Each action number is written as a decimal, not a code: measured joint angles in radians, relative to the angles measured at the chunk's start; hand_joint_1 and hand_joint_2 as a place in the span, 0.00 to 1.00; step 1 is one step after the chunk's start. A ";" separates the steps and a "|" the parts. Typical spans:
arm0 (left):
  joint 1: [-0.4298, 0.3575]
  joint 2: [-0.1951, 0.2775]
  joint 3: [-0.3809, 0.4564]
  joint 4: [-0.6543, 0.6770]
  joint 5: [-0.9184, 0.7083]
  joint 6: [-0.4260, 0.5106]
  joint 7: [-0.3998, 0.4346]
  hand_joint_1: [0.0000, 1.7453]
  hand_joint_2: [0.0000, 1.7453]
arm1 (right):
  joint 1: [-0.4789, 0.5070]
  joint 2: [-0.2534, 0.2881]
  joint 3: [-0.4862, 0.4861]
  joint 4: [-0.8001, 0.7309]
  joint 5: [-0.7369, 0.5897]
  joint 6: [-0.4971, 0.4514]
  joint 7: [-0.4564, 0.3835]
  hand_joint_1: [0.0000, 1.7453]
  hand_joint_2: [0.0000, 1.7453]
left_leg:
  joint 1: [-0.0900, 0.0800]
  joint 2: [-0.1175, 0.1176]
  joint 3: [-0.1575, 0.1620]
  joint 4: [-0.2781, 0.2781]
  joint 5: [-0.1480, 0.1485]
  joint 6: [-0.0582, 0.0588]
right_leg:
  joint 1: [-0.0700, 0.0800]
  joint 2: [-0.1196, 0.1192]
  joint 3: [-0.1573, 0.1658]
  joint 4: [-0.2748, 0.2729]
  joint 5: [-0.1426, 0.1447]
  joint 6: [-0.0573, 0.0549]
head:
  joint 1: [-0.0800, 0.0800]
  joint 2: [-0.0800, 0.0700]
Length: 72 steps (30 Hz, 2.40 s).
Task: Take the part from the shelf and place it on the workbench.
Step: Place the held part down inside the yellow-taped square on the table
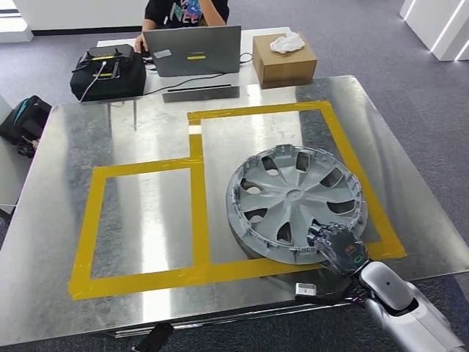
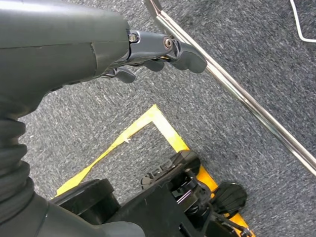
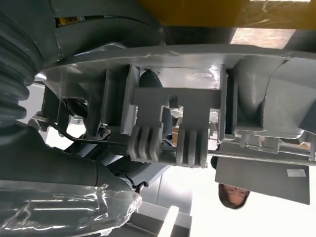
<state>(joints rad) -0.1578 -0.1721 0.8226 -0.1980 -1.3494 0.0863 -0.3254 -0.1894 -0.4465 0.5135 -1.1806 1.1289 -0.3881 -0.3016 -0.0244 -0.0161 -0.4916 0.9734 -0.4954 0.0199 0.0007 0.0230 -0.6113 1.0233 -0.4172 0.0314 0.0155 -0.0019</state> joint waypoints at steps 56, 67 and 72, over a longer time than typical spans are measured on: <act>-0.011 -0.009 -0.158 0.000 0.009 0.019 0.009 0.00 1.00 | 0.026 0.067 0.059 -0.016 -0.008 -0.108 -0.076 0.00 1.00 | -0.001 0.000 -0.003 0.000 0.003 0.001 | 0.000 0.000 0.000 -0.005 0.005 0.003 | 0.000 0.000; -0.011 -0.007 -0.165 0.000 0.030 -0.007 0.003 0.00 1.00 | 0.035 0.056 0.059 -0.015 -0.003 -0.107 -0.059 0.00 1.00 | -0.001 0.000 -0.003 0.000 0.003 0.001 | -0.001 0.000 0.000 -0.005 0.005 0.003 | 0.000 0.000; -0.011 -0.007 -0.165 0.000 0.030 -0.007 0.002 0.00 1.00 | 0.035 0.053 0.059 -0.015 -0.002 -0.106 -0.059 0.00 1.00 | -0.001 0.000 -0.003 0.000 0.003 0.001 | -0.001 0.000 0.000 -0.005 0.005 0.003 | 0.000 0.000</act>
<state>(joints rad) -0.1687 -0.1793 0.6577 -0.1983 -1.3195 0.0790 -0.3231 -0.1541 -0.3934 0.5726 -1.1959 1.1265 -0.4944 -0.3605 -0.0252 -0.0159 -0.4945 0.9735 -0.4922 0.0208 0.0001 0.0233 -0.6109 1.0180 -0.4125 0.0342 0.0156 -0.0019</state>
